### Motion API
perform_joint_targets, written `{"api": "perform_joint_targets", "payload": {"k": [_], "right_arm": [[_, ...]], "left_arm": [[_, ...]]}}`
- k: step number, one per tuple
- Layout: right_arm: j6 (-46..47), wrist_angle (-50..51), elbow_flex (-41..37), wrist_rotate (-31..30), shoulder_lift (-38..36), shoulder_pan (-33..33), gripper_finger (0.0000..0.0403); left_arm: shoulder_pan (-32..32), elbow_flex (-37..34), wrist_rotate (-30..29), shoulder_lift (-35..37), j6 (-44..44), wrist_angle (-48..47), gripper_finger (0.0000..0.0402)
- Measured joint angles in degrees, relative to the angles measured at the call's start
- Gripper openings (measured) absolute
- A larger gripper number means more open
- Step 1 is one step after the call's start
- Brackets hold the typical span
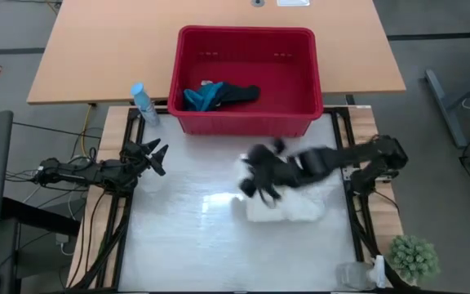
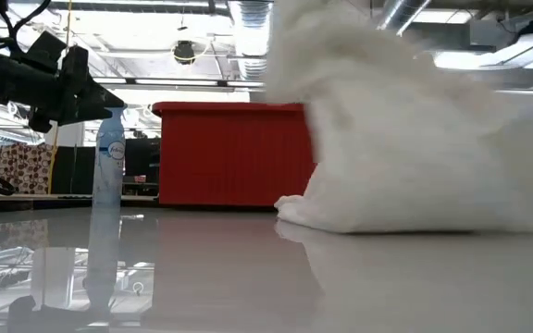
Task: Fold Laundry from Bin
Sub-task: Fold the white shirt
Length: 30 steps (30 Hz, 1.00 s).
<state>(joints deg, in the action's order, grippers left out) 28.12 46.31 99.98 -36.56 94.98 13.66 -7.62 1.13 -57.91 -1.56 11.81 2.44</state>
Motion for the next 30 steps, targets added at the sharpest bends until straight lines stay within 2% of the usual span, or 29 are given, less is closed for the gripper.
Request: {"api": "perform_joint_targets", "payload": {"k": [3,6,8,10,16,20,26,30], "right_arm": [[-9.9,-20.32,-5.3,20.06,0.82,-6.89,0.0025],[-12.05,-29.68,-8.12,35.36,3.28,-11.21,0.0024],[-12.01,-31.99,-8.4,40.92,5.89,-13.03,0.0025],[-11.68,-31.7,-8.41,43.95,8.84,-13.98,0.0029],[-12.42,-31.82,-8.43,58.01,17.19,-13.65,0.0059],[-13.22,-31.06,-8.43,62.87,19.02,-12.62,0.0089],[-16.34,-31.55,-8.06,63.9,17.75,-13.16,0.0145],[-20.34,-25.03,-5.09,63.75,15.75,-13.85,0.0182]], "left_arm": [[0.0,0.0,0.05,0.0,0.0,-0.04,0.0204],[0.0,0.0,0.42,0.02,-0.02,-0.24,0.0204],[0.0,0.0,0.68,0.02,-0.04,-0.43,0.0204],[0.0,0.0,0.69,0.02,-0.04,-0.42,0.0204],[0.0,0.0,0.7,0.02,-0.11,-0.55,0.0204],[0.0,0.02,0.7,0.02,-0.11,-0.55,0.0204],[0.0,0.04,2.35,0.01,0.36,-0.5,0.0204],[0.0,0.07,4.34,0.0,0.22,-0.43,0.0204]]}}
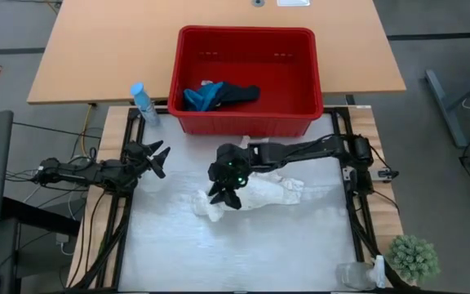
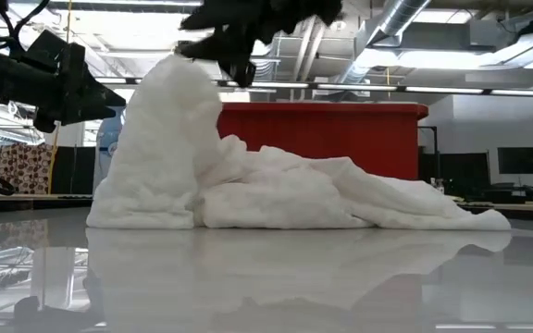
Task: Fold Laundry from Bin
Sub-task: Fold the white shirt
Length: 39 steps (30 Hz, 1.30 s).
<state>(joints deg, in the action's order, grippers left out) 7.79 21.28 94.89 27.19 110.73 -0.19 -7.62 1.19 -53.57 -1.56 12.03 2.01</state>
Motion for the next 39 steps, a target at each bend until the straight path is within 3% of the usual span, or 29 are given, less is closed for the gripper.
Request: {"api": "perform_joint_targets", "payload": {"k": [3,8,13,18,25,28,33,39], "right_arm": [[-2.86,11.33,3.57,-4.42,-0.43,-1.32,0.0196],[-7.05,30.24,8.53,-25.11,-0.91,-3.45,0.0193],[-8.93,43.26,9.54,-39.1,-0.91,-6.47,0.0174],[-8.51,47.27,9.58,-43.78,-0.91,-10.13,0.0136],[-10.92,46.59,9.58,-47.35,-0.87,-14.99,0.0031],[-11.35,45.84,9.58,-47.38,-0.82,-16.72,0.0014],[-12.85,45.36,9.58,-48.6,-0.82,-19.08,0.0033],[-15.93,39.92,9.62,-47.89,-0.82,-21.33,0.0013]], "left_arm": [[0.0,0.0,2.05,0.02,-3.9,0.51,0.0204],[0.25,1.31,10.54,-0.1,-12.18,2.86,0.0204],[2.82,6.73,11.71,-3.23,-16.75,2.18,0.0189],[6.42,12.64,13.16,-10.6,-17.12,-1.34,0.0131],[12.99,14.01,18.99,-26.21,-16.72,2.07,0.0011],[17.06,14.01,23.24,-33.97,-17.46,8.68,0.0006],[25.22,14.01,29.32,-45.71,-19.65,20.91,0.0001],[36.51,19.49,39.18,-59.44,-20.32,26.0,0.0]]}}
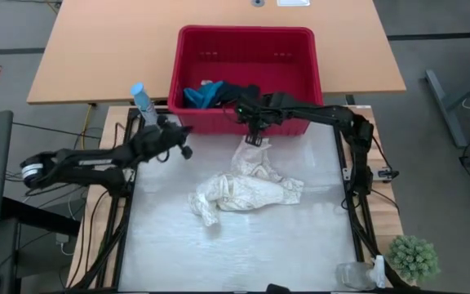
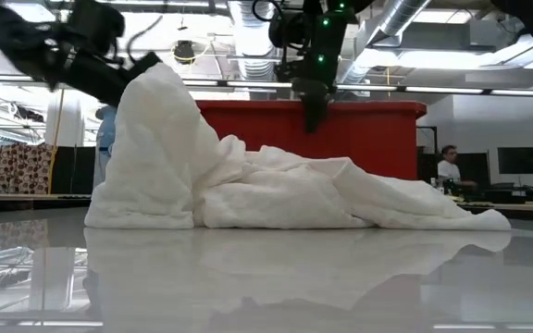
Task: Fold Laundry from Bin
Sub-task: Fold the white shirt
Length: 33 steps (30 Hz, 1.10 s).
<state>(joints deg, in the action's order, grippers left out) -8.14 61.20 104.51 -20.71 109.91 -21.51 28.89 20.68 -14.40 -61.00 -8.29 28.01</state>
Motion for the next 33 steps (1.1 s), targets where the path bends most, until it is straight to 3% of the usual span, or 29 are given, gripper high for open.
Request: {"api": "perform_joint_targets", "payload": {"k": [4,9,16,24,33], "right_arm": [[-1.38,-2.23,0.0,-0.26,0.02,-1.21,0.0018],[-1.39,-3.93,0.0,-0.7,0.04,-3.14,0.0034],[-2.65,-5.36,0.0,-0.56,0.04,-6.48,0.0017],[-4.32,-3.84,0.0,-1.9,0.04,-7.88,0.0046],[-6.28,2.54,-0.04,-2.1,-3.89,-4.68,0.0043]], "left_arm": [[5.14,6.32,3.66,-8.95,-2.52,-0.06,0.0],[9.4,13.56,2.85,-18.76,-4.82,0.46,0.0],[13.47,20.36,3.31,-27.54,-5.24,-0.17,0.0],[12.28,23.73,4.67,-28.47,-4.57,-1.42,0.0],[6.14,23.78,5.5,-21.5,-7.18,-9.82,0.0]]}}
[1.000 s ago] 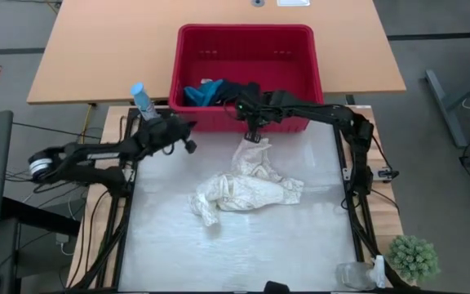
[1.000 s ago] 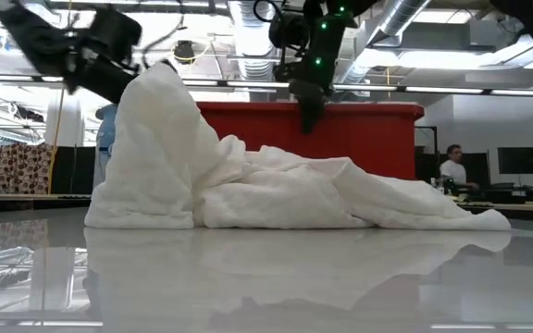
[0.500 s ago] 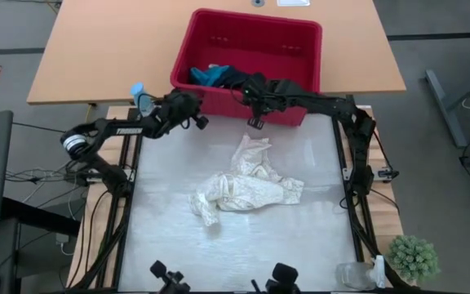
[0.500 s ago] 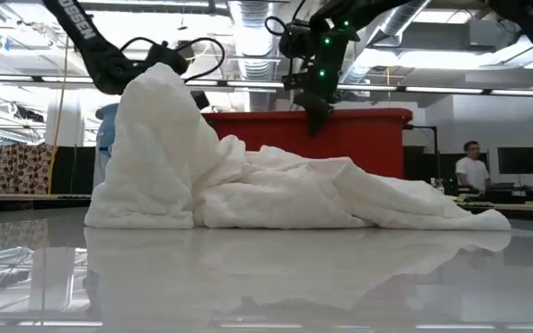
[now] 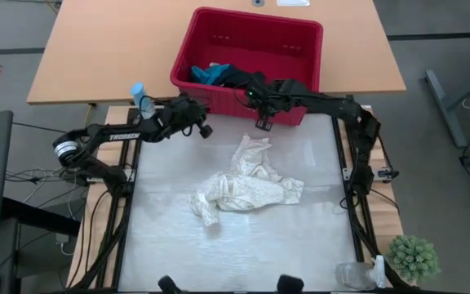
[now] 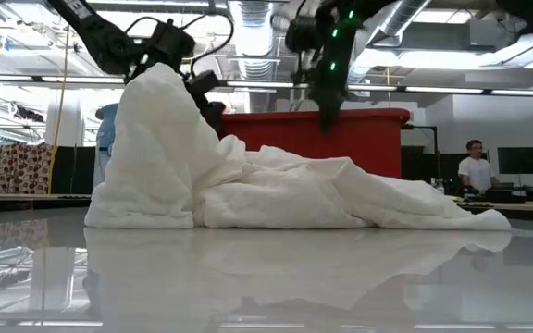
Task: Fold Laundry from Bin
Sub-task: Fold the white shirt
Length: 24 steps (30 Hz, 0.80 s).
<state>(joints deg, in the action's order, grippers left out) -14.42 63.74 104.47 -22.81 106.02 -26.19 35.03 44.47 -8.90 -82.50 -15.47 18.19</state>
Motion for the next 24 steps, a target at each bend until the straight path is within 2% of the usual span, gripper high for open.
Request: {"api": "perform_joint_targets", "payload": {"k": [2,4,8,10,14,16,19,24], "right_arm": [[1.21,2.49,0.03,0.93,-2.57,1.9,0.0043],[3.81,5.93,0.04,4.5,-5.06,4.02,0.0043],[10.91,12.4,0.04,17.55,-9.94,8.42,0.0043],[15.49,13.95,-0.23,22.03,-11.76,11.51,0.0043],[20.19,13.95,-3.07,22.76,-13.86,20.17,0.0052],[22.68,13.39,-4.99,21.21,-14.15,25.0,0.0061],[27.6,13.23,-7.91,16.9,-13.77,32.1,0.0077],[34.69,7.09,-14.71,9.24,-12.87,43.33,0.0096]], "left_arm": [[-1.42,0.0,2.9,3.11,-1.99,-3.68,0.0],[-3.21,0.01,6.8,6.44,-3.32,-7.98,0.0004],[-7.08,0.02,15.43,12.77,-5.07,-17.93,0.0036],[-9.72,0.02,18.29,15.24,-5.07,-22.4,0.0061],[-16.91,0.02,19.22,18.44,-4.48,-30.42,0.0123],[-21.23,0.02,17.19,19.18,-3.28,-33.46,0.0156],[-28.83,0.01,10.8,19.33,-1.99,-36.69,0.0197],[-43.55,0.0,-8.24,19.3,-1.36,-41.23,0.0233]]}}
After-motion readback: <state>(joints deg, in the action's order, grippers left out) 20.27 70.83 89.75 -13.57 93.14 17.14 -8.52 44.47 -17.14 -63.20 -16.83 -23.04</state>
